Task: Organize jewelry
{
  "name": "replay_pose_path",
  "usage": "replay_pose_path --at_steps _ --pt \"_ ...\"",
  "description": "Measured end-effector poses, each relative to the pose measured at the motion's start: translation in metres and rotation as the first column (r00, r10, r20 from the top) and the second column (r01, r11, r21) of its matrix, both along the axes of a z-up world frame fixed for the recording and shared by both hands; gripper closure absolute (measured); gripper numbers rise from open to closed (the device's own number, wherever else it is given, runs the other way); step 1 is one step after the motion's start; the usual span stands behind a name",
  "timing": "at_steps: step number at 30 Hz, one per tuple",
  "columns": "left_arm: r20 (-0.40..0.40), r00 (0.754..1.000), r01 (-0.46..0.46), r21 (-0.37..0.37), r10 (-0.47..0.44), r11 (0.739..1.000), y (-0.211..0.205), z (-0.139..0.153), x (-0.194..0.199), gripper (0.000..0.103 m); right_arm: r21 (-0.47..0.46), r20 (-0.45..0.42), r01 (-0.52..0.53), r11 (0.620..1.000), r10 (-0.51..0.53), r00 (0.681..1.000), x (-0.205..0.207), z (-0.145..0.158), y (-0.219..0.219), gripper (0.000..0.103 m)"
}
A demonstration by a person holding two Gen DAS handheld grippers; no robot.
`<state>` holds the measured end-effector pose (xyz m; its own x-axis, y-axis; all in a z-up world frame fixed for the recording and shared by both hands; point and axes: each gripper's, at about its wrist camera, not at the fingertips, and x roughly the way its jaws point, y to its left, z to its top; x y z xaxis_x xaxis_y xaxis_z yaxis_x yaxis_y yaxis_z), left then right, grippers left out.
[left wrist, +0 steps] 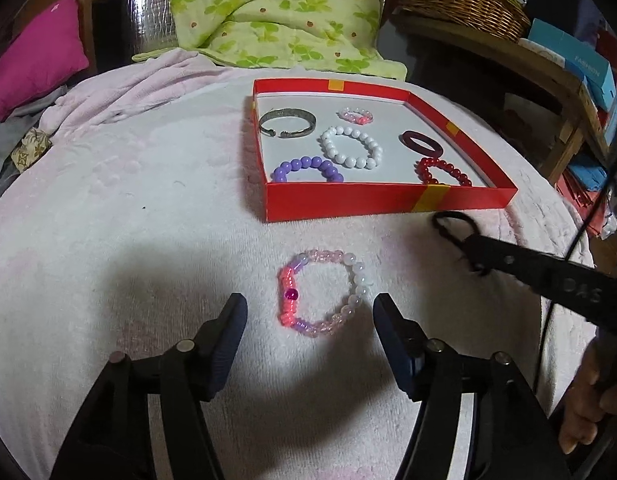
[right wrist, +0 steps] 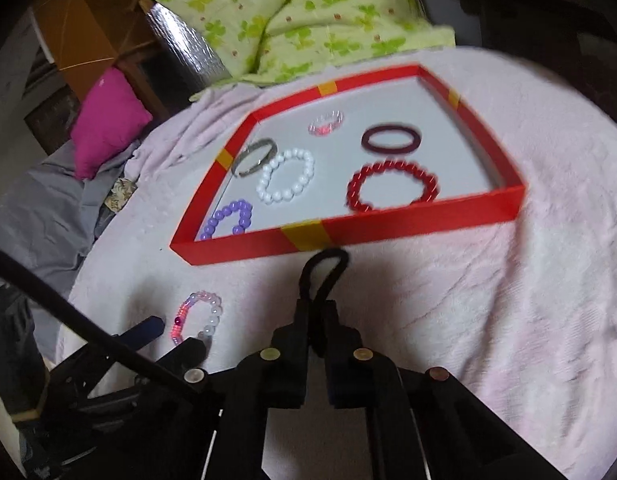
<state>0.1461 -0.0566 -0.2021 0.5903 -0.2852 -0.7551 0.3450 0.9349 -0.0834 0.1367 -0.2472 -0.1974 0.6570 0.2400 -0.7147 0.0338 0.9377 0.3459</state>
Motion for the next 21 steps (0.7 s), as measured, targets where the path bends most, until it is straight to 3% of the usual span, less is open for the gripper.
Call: replay_pose_path --at_steps 5,9,11,14,21 --pt "0.013 1.000 0.023 0.021 -0.023 1.000 -0.009 -0.003 0.002 0.038 0.035 0.017 0.020 0.999 -0.021 1.000 -0.013 0.004 -0.021 0.096" --pt "0.031 0.998 0.051 0.039 -0.052 0.998 -0.015 -0.004 -0.001 0.061 0.091 0.003 0.039 0.995 -0.039 0.999 -0.019 0.003 -0.036 0.096" --pt "0.036 0.997 0.063 0.044 -0.065 0.997 -0.017 -0.003 -0.003 0.079 0.105 -0.003 0.038 0.994 -0.037 0.999 -0.019 0.002 -0.036 0.096" --pt "0.043 0.997 0.061 0.055 -0.063 0.997 -0.015 -0.002 -0.005 0.092 0.119 -0.010 0.027 0.993 -0.026 1.000 -0.018 0.002 -0.033 0.096" --pt "0.043 0.998 0.050 0.046 -0.051 0.998 -0.011 0.003 -0.007 0.095 0.110 -0.009 0.004 0.994 -0.003 1.000 -0.018 0.001 -0.024 0.096"
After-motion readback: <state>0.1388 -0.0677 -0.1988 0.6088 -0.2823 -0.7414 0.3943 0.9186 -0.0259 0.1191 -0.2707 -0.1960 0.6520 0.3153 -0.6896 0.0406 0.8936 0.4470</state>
